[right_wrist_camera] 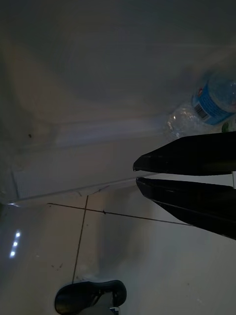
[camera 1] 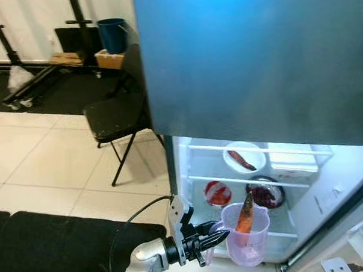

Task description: Restocking fridge

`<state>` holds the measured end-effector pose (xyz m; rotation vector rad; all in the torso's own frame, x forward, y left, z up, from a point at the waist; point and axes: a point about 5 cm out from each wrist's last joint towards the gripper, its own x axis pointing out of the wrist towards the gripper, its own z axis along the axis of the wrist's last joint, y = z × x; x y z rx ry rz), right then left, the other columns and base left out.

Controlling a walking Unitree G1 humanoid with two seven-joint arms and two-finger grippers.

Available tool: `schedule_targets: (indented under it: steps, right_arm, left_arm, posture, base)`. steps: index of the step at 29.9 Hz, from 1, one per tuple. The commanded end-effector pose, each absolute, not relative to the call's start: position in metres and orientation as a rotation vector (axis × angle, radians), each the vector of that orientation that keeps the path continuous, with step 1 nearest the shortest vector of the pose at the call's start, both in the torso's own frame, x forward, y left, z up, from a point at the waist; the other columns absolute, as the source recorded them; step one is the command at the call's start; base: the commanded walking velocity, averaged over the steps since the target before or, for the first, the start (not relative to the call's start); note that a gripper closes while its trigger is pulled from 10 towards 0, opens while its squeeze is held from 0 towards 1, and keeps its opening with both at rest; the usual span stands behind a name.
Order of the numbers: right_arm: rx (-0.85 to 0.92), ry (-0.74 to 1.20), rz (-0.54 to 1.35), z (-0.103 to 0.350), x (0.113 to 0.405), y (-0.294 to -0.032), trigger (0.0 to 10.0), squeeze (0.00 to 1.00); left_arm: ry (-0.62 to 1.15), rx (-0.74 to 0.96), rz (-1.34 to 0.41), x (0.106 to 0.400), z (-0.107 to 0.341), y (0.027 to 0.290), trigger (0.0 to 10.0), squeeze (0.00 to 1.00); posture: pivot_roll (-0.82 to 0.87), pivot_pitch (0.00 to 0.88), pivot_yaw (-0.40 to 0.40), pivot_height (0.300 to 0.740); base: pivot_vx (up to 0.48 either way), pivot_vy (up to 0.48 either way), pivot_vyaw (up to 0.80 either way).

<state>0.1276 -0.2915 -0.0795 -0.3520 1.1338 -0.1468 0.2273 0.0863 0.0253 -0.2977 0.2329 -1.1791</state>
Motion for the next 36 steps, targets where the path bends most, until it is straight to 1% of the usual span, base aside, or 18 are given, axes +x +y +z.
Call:
schedule_targets:
  steps: [1, 5, 15, 18, 22, 25, 26, 28, 33, 35, 36]
  right_arm:
    - [-0.349, 1.126, -0.146, -0.079, 0.129, -0.29, 10.0, 0.0]
    - [-0.345, 1.12, -0.151, -0.079, 0.13, -0.291, 10.0, 0.0]
    - [-0.347, 1.115, -0.152, -0.078, 0.132, -0.291, 10.0, 0.0]
    - [-0.342, 1.102, -0.151, -0.077, 0.134, -0.291, 10.0, 0.0]
    - [-0.314, 1.065, -0.142, -0.075, 0.143, -0.288, 10.0, 0.0]
    - [-0.244, 0.989, -0.113, -0.07, 0.159, -0.281, 10.0, 0.0]
    - [-0.244, 0.989, -0.113, -0.07, 0.159, -0.281, 10.0, 0.0]
    - [-0.208, 0.948, -0.07, -0.066, 0.17, -0.276, 10.0, 0.0]
    - [-0.148, 0.9, 0.009, -0.063, 0.182, -0.265, 10.0, 0.0]
    - [-0.068, 0.87, 0.107, -0.062, 0.189, -0.252, 10.0, 0.0]
    - [-0.068, 0.87, 0.107, -0.062, 0.189, -0.252, 10.0, 0.0]
  left_arm:
    - [0.199, -0.288, -1.195, 0.229, 0.03, 0.086, 10.0, 0.0]
    - [0.203, -0.288, -1.212, 0.228, 0.029, 0.085, 10.0, 0.0]
    - [0.186, -0.296, -1.212, 0.229, 0.032, 0.085, 10.0, 0.0]
    - [0.178, -0.302, -1.201, 0.23, 0.033, 0.085, 10.0, 0.0]
    - [0.165, -0.296, -1.197, 0.231, 0.034, 0.085, 10.0, 0.0]
    - [0.159, -0.294, -1.204, 0.231, 0.035, 0.085, 10.0, 0.0]
    - [0.159, -0.294, -1.204, 0.231, 0.035, 0.085, 10.0, 0.0]
    - [0.157, -0.293, -1.206, 0.231, 0.035, 0.086, 10.0, 0.0]
    - [0.154, -0.291, -1.205, 0.231, 0.035, 0.086, 10.0, 0.0]
    - [0.151, -0.285, -1.195, 0.231, 0.035, 0.087, 10.0, 0.0]
    - [0.151, -0.285, -1.195, 0.231, 0.035, 0.087, 10.0, 0.0]
  posture:
    - [-0.04, 0.0, -0.032, 0.74]
    - [-0.04, 0.0, -0.03, 0.74]
    - [-0.04, 0.0, -0.03, 0.74]
    - [-0.04, 0.0, -0.029, 0.74]
    - [-0.04, 0.0, -0.029, 0.74]
    - [-0.04, 0.0, -0.028, 0.74]
    - [-0.04, 0.0, -0.028, 0.74]
    - [-0.04, 0.0, -0.028, 0.74]
    - [-0.04, 0.0, -0.027, 0.74]
    - [-0.04, 0.0, -0.028, 0.74]
    - [-0.04, 0.0, -0.028, 0.74]
  base:
    - [0.0, 0.0, 0.0]
    - [0.0, 0.0, 0.0]
    - [0.0, -0.447, 0.0]
    - [0.0, 0.0, 0.0]
    - [0.0, 0.0, 0.0]
    - [0.0, 0.0, 0.0]
    - [0.0, 0.0, 0.0]
    - [0.0, 0.0, 0.0]
    - [0.0, 0.0, 0.0]
    - [0.0, 0.0, 0.0]
    - [0.0, 0.0, 0.0]
